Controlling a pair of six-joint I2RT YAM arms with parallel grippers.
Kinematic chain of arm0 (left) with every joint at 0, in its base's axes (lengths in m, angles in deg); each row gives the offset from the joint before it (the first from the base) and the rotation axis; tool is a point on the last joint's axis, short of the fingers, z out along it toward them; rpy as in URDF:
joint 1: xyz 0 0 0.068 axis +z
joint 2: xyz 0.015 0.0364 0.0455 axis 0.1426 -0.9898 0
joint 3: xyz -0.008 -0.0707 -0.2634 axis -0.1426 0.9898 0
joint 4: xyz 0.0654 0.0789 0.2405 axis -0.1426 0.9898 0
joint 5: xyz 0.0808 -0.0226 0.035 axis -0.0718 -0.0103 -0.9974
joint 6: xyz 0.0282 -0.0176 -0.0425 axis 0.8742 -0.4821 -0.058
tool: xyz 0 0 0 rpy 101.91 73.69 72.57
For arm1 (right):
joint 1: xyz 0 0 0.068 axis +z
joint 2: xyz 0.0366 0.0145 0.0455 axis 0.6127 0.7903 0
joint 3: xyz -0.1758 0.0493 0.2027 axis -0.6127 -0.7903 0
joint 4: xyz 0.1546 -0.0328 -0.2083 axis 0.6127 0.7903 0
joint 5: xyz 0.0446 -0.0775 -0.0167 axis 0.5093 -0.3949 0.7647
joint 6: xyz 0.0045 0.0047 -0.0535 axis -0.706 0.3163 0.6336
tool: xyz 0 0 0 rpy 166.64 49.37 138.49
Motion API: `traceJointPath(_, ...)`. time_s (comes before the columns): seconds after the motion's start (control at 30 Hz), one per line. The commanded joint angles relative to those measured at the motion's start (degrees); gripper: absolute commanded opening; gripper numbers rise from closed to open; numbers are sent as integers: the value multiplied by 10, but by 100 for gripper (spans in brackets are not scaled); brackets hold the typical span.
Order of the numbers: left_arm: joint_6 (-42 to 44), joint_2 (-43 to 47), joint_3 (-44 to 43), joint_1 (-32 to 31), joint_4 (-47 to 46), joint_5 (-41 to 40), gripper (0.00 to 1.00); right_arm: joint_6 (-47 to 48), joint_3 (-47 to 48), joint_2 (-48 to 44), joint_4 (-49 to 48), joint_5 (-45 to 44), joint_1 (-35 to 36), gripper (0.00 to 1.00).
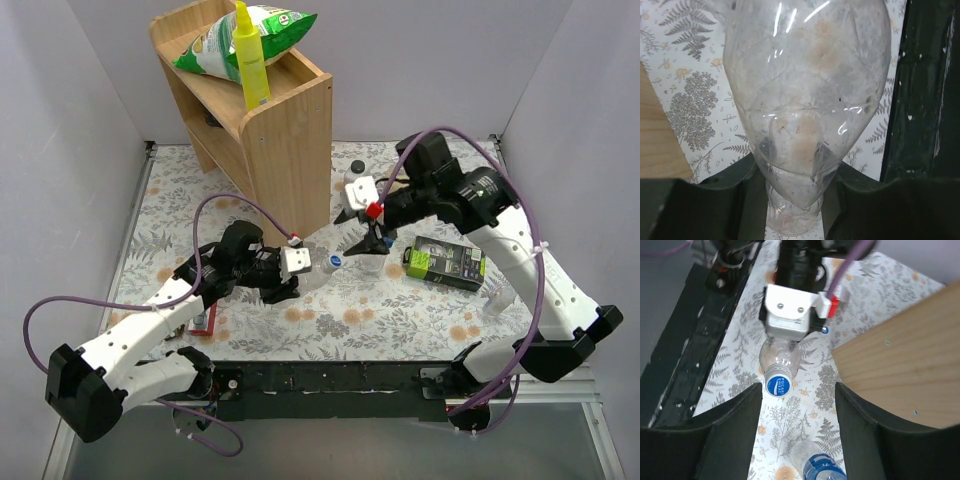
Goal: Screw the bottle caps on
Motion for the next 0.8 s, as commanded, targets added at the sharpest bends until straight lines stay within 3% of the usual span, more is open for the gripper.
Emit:
traceJointPath(0.0,111,-11,-34,-1,72,42,0,174,-26,17,92,-17,41,65)
traceJointPath(0.3,125,-7,-41,-1,67,45,0,260,-19,45,157,-54,88,61)
traceJointPath(0.77,92,9,-41,-1,41,55,0,259,-52,38,116,-79,116,51)
